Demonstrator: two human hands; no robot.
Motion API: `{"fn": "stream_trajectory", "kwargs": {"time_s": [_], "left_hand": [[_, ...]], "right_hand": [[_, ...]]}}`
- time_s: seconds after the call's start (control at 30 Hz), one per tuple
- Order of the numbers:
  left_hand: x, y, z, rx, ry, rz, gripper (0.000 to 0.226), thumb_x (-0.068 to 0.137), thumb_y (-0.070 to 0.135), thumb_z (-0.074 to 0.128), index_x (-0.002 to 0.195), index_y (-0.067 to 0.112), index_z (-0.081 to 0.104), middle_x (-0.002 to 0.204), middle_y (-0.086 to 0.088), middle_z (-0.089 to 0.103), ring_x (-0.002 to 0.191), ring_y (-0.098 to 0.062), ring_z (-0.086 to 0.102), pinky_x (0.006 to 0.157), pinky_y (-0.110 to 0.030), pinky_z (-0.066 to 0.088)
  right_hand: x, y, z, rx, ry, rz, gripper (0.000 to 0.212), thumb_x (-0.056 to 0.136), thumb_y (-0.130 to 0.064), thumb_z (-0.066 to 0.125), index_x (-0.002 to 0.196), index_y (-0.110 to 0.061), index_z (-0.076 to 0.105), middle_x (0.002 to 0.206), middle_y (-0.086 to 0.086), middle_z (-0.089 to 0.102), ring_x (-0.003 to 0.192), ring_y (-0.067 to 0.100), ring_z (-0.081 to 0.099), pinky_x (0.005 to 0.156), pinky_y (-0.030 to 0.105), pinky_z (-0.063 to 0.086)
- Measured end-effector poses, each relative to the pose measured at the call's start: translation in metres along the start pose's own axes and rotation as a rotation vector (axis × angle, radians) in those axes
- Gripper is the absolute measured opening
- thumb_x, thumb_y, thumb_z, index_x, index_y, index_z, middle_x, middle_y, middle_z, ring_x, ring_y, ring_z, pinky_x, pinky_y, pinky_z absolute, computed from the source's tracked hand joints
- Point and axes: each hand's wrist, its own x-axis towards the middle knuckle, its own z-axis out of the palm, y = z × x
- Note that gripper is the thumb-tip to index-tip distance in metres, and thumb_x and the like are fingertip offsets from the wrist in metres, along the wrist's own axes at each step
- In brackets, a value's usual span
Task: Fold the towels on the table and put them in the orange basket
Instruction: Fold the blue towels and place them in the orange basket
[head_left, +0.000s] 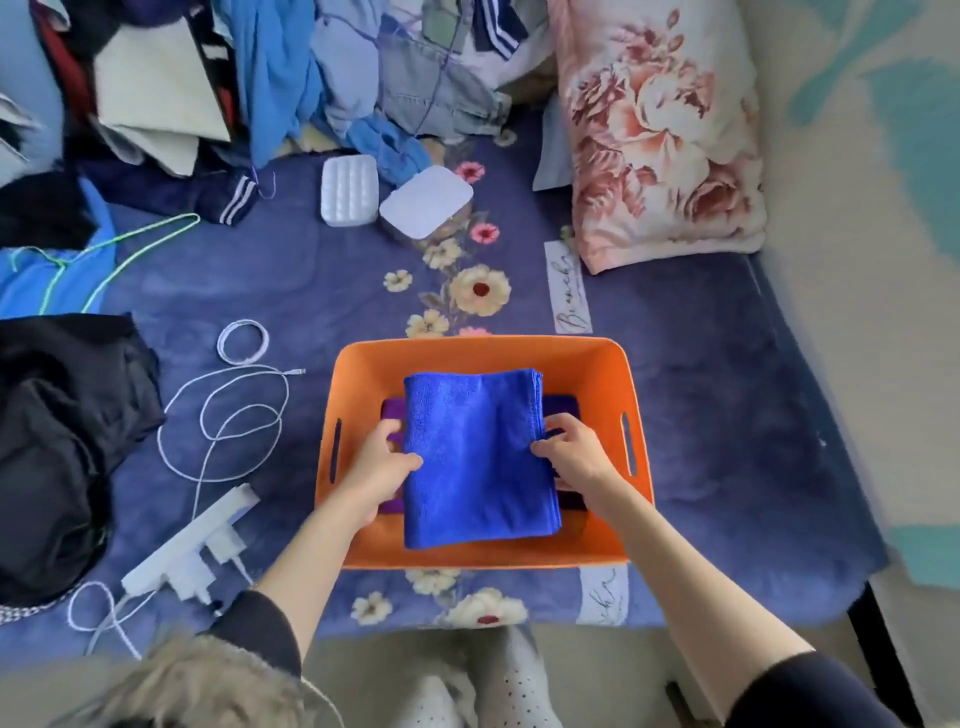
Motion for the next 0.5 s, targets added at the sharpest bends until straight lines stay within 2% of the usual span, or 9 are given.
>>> {"fn": "stream_trajectory", "kwargs": {"time_s": [0.1, 0.17, 0.23, 0.33, 0.4, 0.5], "left_hand": [[0.04, -0.02, 0.003, 0.051, 0.077, -0.081, 0.043, 0.085, 0.0, 0.051, 0.123, 0.02, 0.046, 0.092, -0.002, 0.06, 0.083, -0.019, 0.059, 0.063, -0.031, 0.045], [0.063, -0.032, 0.005, 0.146, 0.122, -0.095, 0.044, 0.083, 0.0, 0.051, 0.123, 0.019, 0.047, 0.098, -0.007, 0.063, 0.089, -0.028, 0.061, 0.068, -0.035, 0.048], [0.084, -0.042, 0.006, 0.287, 0.156, -0.069, 0.047, 0.083, 0.001, 0.052, 0.127, 0.016, 0.046, 0.106, -0.01, 0.063, 0.094, -0.028, 0.06, 0.071, -0.034, 0.047], [0.107, -0.05, 0.007, 0.467, 0.22, -0.014, 0.045, 0.084, -0.001, 0.051, 0.128, 0.007, 0.045, 0.116, -0.014, 0.056, 0.104, -0.032, 0.055, 0.081, -0.032, 0.042], [0.115, -0.049, 0.008, 0.558, 0.25, -0.004, 0.042, 0.085, -0.001, 0.049, 0.126, 0.005, 0.045, 0.122, -0.017, 0.049, 0.109, -0.035, 0.05, 0.089, -0.037, 0.04], [0.119, -0.046, 0.008, 0.66, 0.29, -0.003, 0.043, 0.088, 0.001, 0.048, 0.129, 0.009, 0.04, 0.128, -0.015, 0.042, 0.112, -0.036, 0.048, 0.088, -0.042, 0.039]], "right_hand": [[0.046, 0.016, 0.024, -0.02, -0.045, 0.071, 0.029, 0.085, -0.01, 0.057, 0.112, -0.019, 0.052, 0.1, 0.005, 0.062, 0.095, 0.025, 0.063, 0.076, 0.042, 0.056], [0.07, 0.026, 0.04, -0.033, -0.076, 0.115, 0.028, 0.085, -0.008, 0.057, 0.112, -0.017, 0.052, 0.088, 0.004, 0.062, 0.09, 0.025, 0.064, 0.075, 0.043, 0.055], [0.091, 0.034, 0.056, -0.037, -0.098, 0.15, 0.028, 0.086, -0.007, 0.057, 0.111, -0.015, 0.052, 0.083, 0.005, 0.06, 0.083, 0.024, 0.061, 0.074, 0.044, 0.055], [0.115, 0.043, 0.074, -0.039, -0.119, 0.177, 0.028, 0.085, -0.007, 0.057, 0.112, -0.013, 0.051, 0.088, 0.011, 0.058, 0.083, 0.027, 0.058, 0.079, 0.049, 0.053], [0.126, 0.047, 0.083, -0.044, -0.136, 0.192, 0.027, 0.085, -0.007, 0.056, 0.111, -0.012, 0.051, 0.088, 0.011, 0.058, 0.088, 0.031, 0.06, 0.083, 0.052, 0.052], [0.131, 0.049, 0.092, -0.045, -0.132, 0.207, 0.019, 0.085, -0.007, 0.054, 0.103, -0.016, 0.052, 0.081, 0.005, 0.058, 0.087, 0.029, 0.06, 0.082, 0.051, 0.052]]}}
